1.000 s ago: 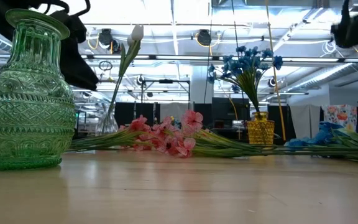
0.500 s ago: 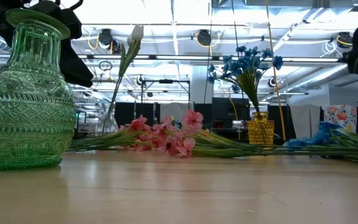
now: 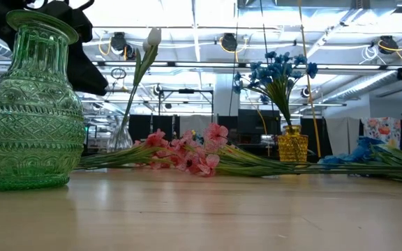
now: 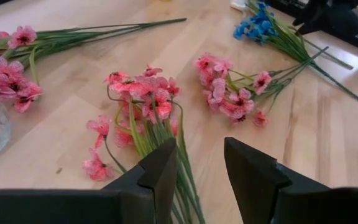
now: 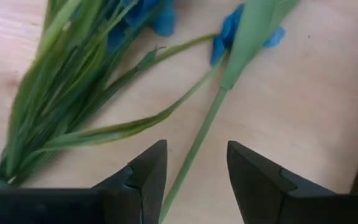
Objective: Sort flowers into vase by color
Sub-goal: Put the white flower into the transparent vase
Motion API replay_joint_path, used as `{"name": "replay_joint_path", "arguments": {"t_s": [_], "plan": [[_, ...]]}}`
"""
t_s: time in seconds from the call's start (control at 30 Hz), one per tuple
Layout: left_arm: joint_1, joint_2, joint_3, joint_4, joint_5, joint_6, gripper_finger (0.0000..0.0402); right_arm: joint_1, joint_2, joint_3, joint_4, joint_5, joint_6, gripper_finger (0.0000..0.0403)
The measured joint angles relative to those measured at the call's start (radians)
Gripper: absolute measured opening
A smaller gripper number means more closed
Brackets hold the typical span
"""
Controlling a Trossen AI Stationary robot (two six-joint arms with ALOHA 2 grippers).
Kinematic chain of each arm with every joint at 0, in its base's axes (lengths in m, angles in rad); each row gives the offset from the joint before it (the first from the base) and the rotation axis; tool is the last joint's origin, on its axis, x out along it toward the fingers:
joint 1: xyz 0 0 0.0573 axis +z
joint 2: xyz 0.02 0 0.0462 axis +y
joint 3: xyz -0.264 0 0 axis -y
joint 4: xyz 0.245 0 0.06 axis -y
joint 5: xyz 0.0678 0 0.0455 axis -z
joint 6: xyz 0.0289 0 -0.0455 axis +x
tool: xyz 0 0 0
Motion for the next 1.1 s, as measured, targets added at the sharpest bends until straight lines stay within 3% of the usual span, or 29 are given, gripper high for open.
{"name": "replay_joint_path", "arguments": {"t_s": [0.2, 0.63, 0.9, 1.1], "plan": [[0.000, 0.000, 0.000, 0.001, 0.000, 0.000, 0.0141, 0.000, 0.036, 0.000, -0.002, -0.004, -0.001, 0.0142], [0.000, 0.000, 0.000, 0.023, 0.000, 0.000, 0.0141, -0.003, 0.081, 0.002, 0.045, -0.039, -0.061, 0.0011], [0.000, 0.000, 0.000, 0.022, 0.000, 0.001, 0.0141, -0.003, 0.036, 0.044, -0.104, -0.049, -0.014, 0.0003], [0.000, 0.000, 0.000, 0.022, 0.000, 0.007, 0.0141, -0.002, 0.036, 0.202, -0.327, 0.103, 0.002, 0.0001]]}}
